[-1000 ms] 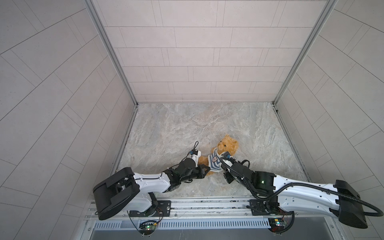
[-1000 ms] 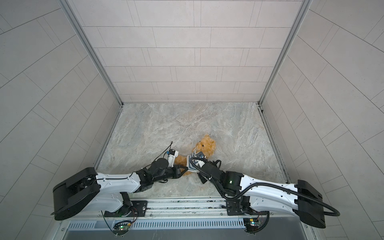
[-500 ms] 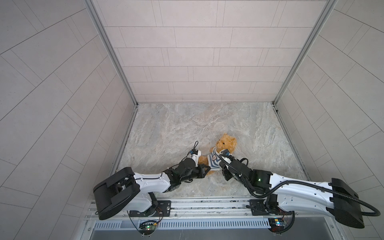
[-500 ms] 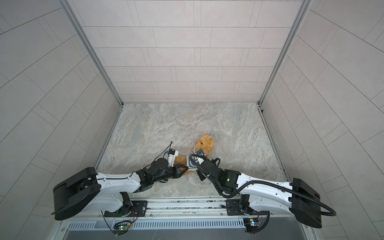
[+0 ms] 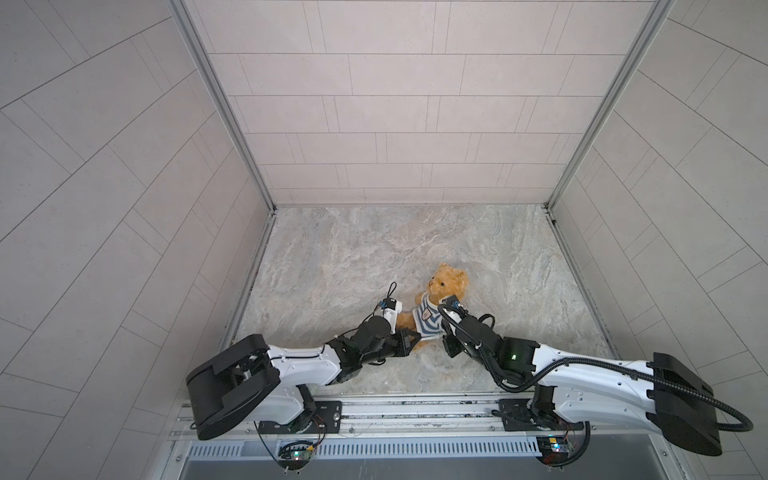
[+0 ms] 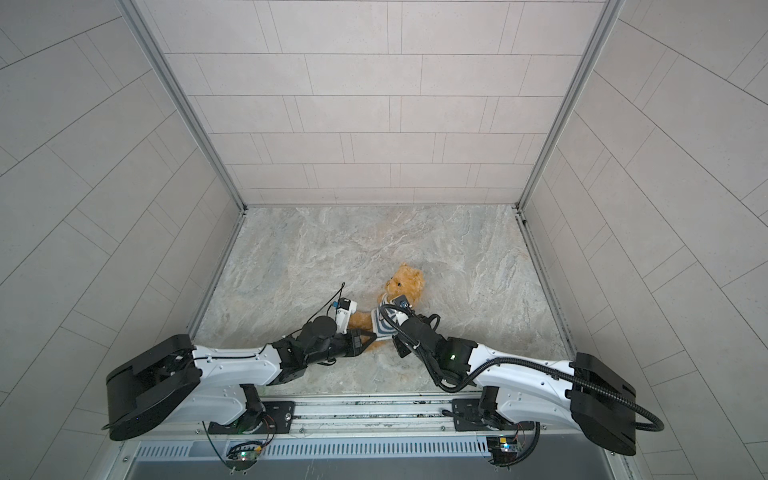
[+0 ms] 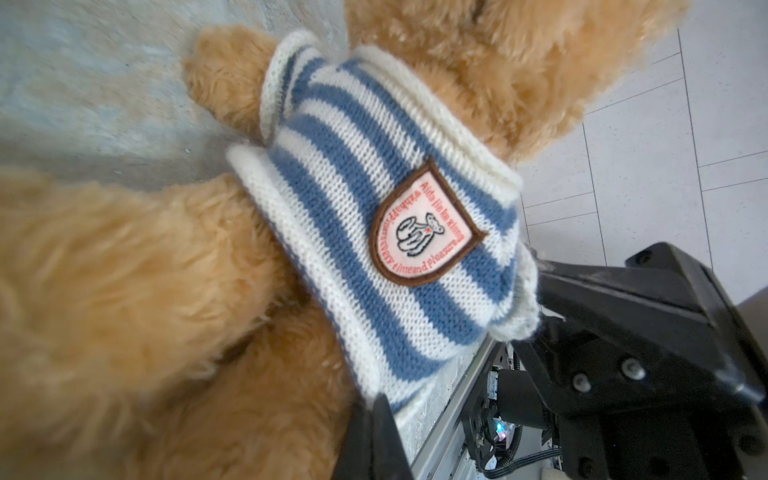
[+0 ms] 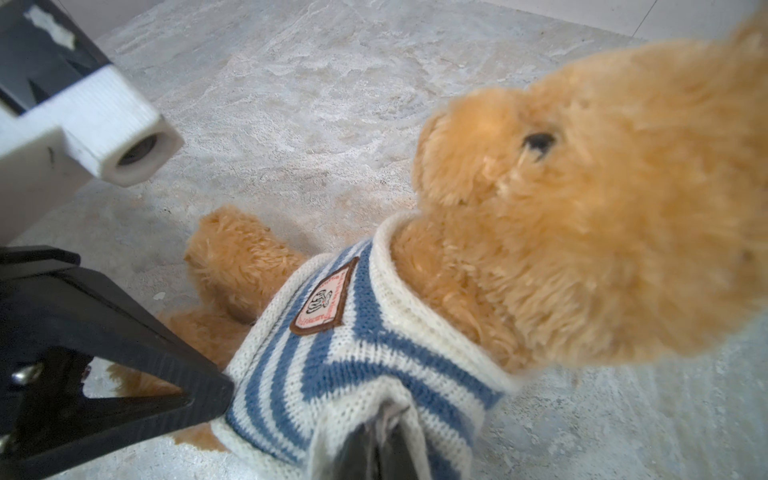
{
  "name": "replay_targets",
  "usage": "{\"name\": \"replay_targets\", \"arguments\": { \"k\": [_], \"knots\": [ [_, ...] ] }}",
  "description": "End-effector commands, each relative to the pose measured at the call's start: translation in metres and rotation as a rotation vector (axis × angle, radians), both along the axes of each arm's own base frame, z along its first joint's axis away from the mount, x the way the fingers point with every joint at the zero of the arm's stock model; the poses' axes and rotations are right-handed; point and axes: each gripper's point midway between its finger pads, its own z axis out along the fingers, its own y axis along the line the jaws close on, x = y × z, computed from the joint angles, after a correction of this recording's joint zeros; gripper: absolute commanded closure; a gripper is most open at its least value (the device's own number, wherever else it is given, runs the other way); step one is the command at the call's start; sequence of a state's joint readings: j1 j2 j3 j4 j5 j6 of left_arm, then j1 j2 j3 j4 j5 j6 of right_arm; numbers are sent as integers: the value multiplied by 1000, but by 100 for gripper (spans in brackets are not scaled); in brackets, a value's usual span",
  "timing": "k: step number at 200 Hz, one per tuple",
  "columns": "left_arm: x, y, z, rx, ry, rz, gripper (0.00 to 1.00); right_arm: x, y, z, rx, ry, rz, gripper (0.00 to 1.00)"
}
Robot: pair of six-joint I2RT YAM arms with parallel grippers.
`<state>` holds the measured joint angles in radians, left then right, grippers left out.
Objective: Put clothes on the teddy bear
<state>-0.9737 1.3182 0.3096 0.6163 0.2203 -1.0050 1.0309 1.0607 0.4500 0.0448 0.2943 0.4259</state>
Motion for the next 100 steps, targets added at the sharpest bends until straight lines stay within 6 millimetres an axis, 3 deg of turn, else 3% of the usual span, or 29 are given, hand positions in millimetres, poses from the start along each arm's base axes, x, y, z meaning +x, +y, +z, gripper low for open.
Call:
{"name": "replay_targets", "arguments": {
  "k": [1,100],
  "knots": [
    [-1,0,3,7,-13,-8,100,-3,-6,-9,-20,20,-3,100],
    [12,29,5,47,-36,39,100,-35,12,22,132,-11,230,100]
  ]
}}
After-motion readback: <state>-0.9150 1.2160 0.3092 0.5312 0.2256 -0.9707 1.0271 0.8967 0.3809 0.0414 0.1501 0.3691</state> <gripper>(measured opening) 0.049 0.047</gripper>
